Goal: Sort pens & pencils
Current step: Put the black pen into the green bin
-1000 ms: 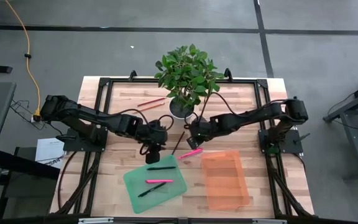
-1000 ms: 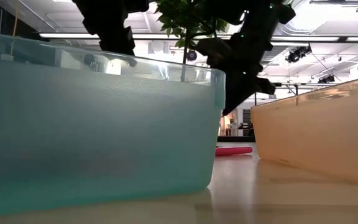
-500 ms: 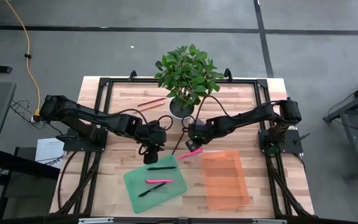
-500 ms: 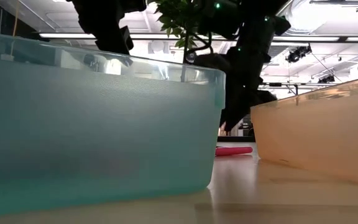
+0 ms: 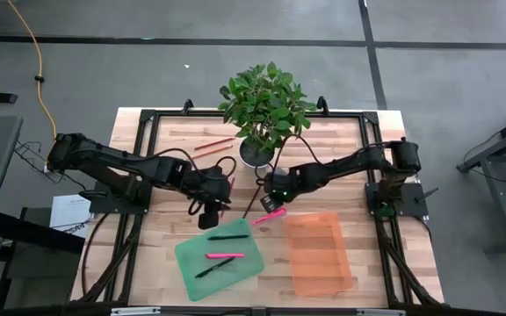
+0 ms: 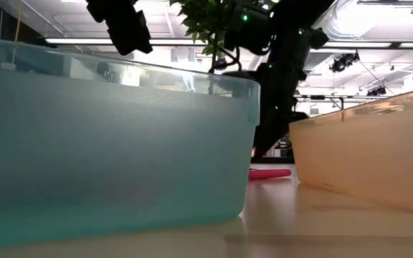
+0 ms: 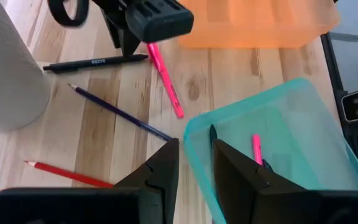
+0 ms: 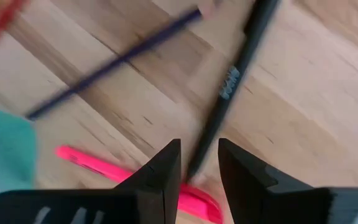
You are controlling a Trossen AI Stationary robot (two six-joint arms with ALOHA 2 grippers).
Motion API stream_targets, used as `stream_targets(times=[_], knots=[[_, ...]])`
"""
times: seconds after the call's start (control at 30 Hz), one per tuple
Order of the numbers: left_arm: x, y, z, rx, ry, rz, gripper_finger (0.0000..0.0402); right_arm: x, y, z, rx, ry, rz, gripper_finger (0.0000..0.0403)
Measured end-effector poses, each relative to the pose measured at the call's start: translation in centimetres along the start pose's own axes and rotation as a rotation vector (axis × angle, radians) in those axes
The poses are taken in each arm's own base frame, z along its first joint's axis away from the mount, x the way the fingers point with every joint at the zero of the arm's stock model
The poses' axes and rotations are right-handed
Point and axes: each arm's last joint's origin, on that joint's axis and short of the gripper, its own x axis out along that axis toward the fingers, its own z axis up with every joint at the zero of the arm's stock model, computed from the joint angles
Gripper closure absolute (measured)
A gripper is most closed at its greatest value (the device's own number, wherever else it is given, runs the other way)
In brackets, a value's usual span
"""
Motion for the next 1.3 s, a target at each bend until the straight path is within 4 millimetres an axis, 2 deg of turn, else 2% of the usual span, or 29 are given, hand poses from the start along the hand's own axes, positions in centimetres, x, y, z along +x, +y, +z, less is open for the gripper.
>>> stream_targets(times=[0.47,1.17,1.3], knots=[[0.0,0.0,0.0,0.000,0.005,-0.004,0.0316,2.2,-0.2,-0.5,0.005,0.081,-0.013,0.0304],[0.0,0.0,0.0,0.001,0.006,-0.006,0.0316,2.0,-1.1,-0.3,0.038,0.112,-0.090,0.0304],[0.0,0.0,0.0,0.002,0.006,-0.006,0.0316,1.1,-1.5,0.4,0.001,0.097,-0.223,0.0304]])
